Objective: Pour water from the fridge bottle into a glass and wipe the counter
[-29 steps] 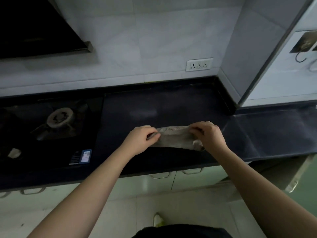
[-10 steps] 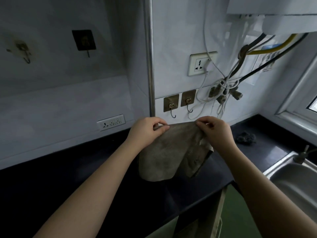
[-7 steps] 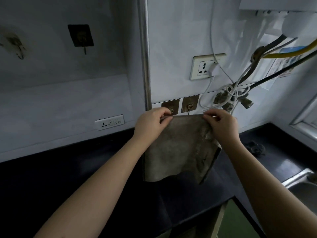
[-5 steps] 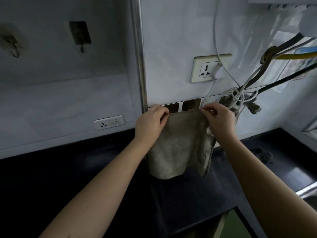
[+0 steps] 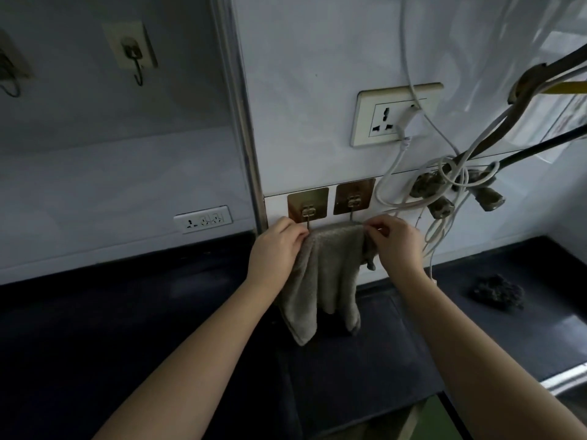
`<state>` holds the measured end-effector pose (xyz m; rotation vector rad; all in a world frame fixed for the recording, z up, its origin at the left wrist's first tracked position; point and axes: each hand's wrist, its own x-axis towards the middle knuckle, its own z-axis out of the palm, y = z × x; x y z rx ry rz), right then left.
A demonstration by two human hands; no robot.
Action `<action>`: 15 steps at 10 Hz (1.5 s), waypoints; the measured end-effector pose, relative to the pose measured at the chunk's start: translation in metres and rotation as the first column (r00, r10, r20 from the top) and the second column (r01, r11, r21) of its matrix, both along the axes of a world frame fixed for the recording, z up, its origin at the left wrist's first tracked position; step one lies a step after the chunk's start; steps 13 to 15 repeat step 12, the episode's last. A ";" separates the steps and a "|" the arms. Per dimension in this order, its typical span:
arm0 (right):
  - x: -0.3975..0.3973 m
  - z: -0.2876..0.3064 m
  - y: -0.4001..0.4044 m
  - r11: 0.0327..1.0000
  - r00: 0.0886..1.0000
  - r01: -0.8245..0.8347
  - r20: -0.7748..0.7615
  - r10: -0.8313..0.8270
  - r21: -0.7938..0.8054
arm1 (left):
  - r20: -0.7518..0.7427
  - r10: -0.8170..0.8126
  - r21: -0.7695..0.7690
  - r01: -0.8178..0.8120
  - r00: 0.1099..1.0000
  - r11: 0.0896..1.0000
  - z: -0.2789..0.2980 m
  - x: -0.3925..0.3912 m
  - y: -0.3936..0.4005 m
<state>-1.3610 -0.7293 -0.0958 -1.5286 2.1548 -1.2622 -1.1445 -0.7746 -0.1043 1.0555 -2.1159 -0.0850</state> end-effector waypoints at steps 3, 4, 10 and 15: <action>0.018 -0.023 0.021 0.999 0.995 -0.015 0.098 0.010 0.050 | 0.020 0.017 0.170 -0.020 1.000 0.985 -0.021 -0.001 0.026; 0.023 -0.024 0.028 0.999 0.999 -0.030 -0.032 0.032 0.043 | 0.082 0.054 0.134 -0.065 0.995 0.989 -0.019 0.003 0.034; 0.045 -0.025 0.088 0.903 0.814 -0.049 -0.507 0.284 0.427 | 0.626 0.038 0.352 -0.326 0.779 0.878 -0.014 0.035 0.060; 0.056 -0.040 0.091 0.900 0.802 -0.107 -0.499 0.330 0.423 | 0.552 0.061 0.380 -0.317 0.831 0.869 -0.030 0.064 0.083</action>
